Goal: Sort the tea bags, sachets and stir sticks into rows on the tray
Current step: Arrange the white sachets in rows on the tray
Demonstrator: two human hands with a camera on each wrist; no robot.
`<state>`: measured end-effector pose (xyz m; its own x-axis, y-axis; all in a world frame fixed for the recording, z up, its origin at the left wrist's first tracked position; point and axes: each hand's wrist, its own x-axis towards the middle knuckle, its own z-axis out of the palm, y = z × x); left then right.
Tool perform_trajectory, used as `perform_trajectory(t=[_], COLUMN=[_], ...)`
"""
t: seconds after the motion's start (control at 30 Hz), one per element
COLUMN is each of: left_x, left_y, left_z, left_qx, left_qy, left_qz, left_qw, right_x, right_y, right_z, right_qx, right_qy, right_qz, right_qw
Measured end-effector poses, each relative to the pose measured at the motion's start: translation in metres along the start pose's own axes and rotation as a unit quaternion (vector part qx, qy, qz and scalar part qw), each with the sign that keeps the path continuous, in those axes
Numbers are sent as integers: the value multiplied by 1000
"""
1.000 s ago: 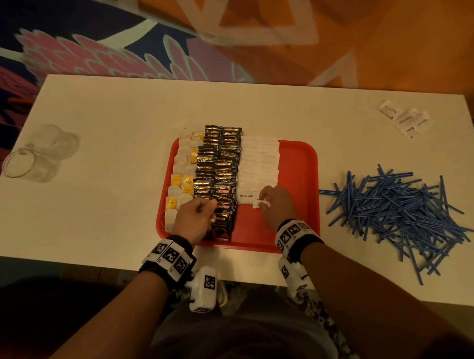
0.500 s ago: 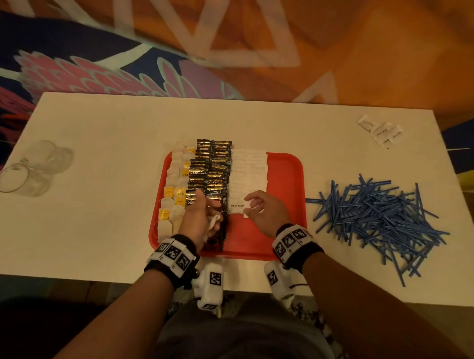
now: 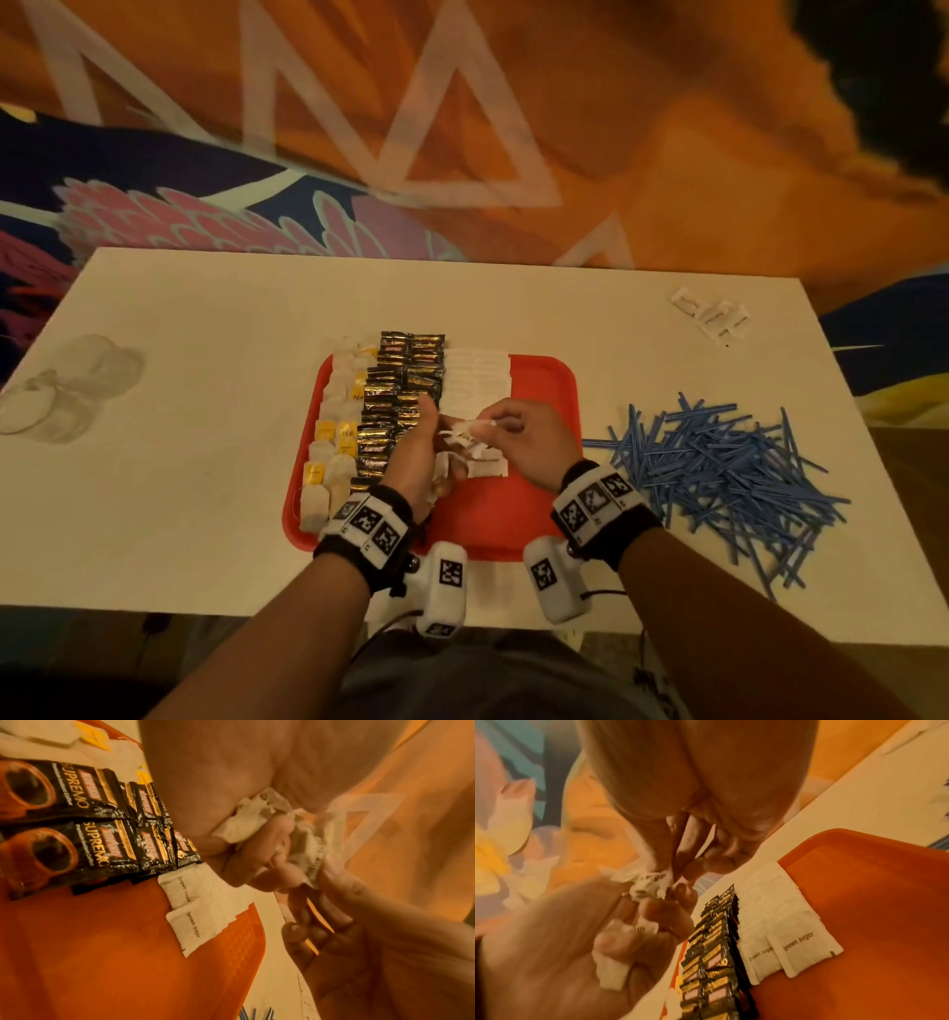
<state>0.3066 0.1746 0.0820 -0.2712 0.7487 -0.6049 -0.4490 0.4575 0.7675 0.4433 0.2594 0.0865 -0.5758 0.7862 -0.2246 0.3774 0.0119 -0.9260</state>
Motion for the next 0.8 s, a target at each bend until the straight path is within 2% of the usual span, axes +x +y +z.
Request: perform_trajectory(t=[0.13,0.2,0.27,0.37,0.47,0.57,0.67,0.8], left_x=[-5,-8,-7,-8,-7,-5,-5,-5], left_y=[2,5,9,14,17,20,20,20], left_z=[1,5,10,16,22,26,27,28], left_qx=[56,109,114,49,-6,-64,-66,-82], left_qy=[-11,10,32,47,58,68,63,44], left_qz=[62,95,112,96,77,66,57,50], left_qw=[996,989,987,993,995,993,994,994], right_x=[7,8,8,6,3,-4,-5,0], right_y=[-5,-9,-14,-19,-19,-19,-19,-18], right_z=[-10,-13,-15,-15,-16,-16,-15,-17], right_qx=[4,-2,13,92,156,159,143,138], right_qy=[18,20,33,90,129,106,67,80], right_qz=[20,21,30,58,51,3,-13,-22], right_qw=[1000,1000,999,990,978,981,987,987])
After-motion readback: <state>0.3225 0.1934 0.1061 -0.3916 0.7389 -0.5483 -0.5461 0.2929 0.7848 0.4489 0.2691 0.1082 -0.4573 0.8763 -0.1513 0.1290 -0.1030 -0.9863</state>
